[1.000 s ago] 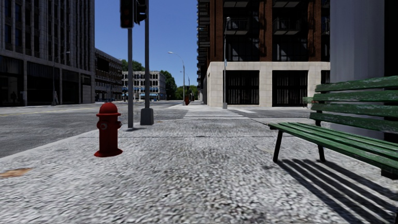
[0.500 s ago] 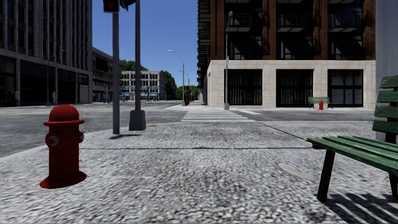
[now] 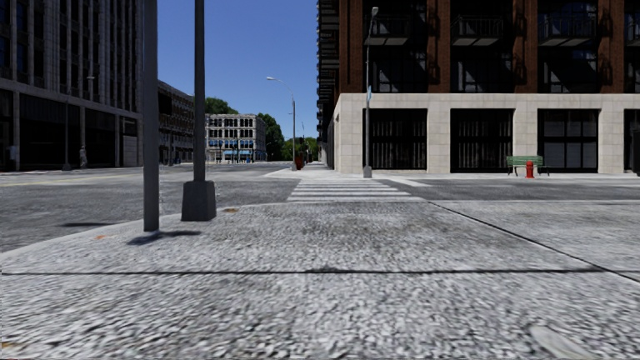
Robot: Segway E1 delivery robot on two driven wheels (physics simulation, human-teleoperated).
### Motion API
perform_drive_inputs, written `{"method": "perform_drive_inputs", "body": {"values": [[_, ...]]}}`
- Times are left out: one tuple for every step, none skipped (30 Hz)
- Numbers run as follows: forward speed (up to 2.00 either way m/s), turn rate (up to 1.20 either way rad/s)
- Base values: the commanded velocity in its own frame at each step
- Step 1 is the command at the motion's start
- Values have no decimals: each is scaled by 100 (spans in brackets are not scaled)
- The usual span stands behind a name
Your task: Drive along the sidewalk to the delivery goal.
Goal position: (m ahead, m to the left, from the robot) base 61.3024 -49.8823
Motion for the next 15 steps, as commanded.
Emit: {"method": "perform_drive_inputs", "body": {"values": [[192,0],[192,0],[192,0],[192,0],[192,0],[192,0],[192,0],[192,0],[192,0],[192,0],[192,0],[192,0],[192,0],[192,0],[192,0]]}}
